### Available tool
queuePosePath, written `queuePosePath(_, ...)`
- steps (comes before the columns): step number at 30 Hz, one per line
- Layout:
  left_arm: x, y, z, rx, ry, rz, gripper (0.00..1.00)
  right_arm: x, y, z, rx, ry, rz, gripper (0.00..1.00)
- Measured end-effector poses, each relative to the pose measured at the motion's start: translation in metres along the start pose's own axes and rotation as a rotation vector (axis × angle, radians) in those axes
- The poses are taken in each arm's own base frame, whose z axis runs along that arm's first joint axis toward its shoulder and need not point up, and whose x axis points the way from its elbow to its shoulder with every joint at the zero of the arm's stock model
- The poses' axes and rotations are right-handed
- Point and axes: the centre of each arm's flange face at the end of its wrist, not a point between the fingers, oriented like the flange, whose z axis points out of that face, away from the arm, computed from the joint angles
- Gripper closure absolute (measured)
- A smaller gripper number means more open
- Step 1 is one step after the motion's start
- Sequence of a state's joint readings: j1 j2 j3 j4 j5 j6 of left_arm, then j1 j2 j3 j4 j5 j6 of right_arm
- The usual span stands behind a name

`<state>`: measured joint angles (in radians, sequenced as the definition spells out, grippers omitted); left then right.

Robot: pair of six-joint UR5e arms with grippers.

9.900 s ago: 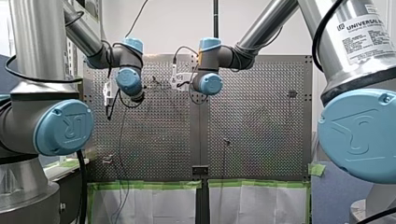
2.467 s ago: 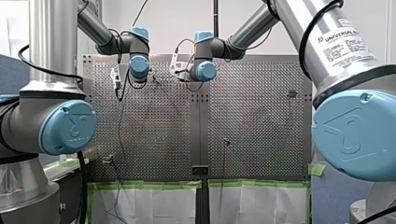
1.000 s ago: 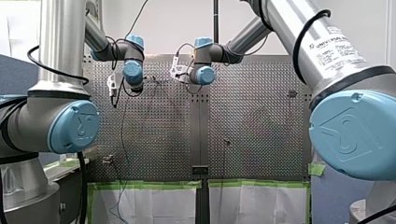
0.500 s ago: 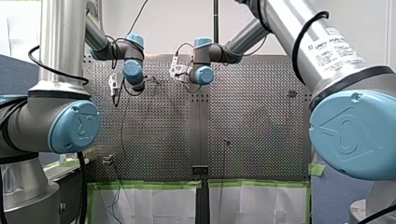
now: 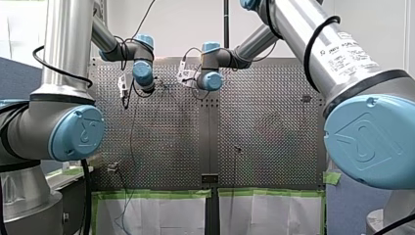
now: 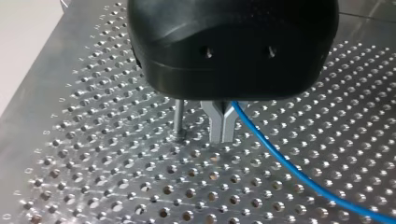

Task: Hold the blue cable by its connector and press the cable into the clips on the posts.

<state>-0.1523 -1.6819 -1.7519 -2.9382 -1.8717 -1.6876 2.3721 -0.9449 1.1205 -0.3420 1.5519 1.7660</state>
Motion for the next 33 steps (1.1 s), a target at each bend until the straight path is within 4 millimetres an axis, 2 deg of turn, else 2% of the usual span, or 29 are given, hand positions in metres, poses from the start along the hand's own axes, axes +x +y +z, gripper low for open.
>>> queuePosePath(13, -0.019, -0.005, 0.008, 0.017, -0.036, -0.026, 1.0, -0.007, 0.002, 0.012, 0.0, 0.011, 0.001, 1.0)
queuePosePath(22, -0.01, -0.004, 0.019, 0.008, -0.008, -0.02, 1.0, -0.004, 0.004, 0.016, 0.0, 0.02, 0.0, 1.0)
queuePosePath(33, -0.011, 0.005, 0.032, 0.0, -0.013, -0.028, 1.0, -0.003, 0.011, 0.017, -0.014, 0.023, -0.007, 1.0)
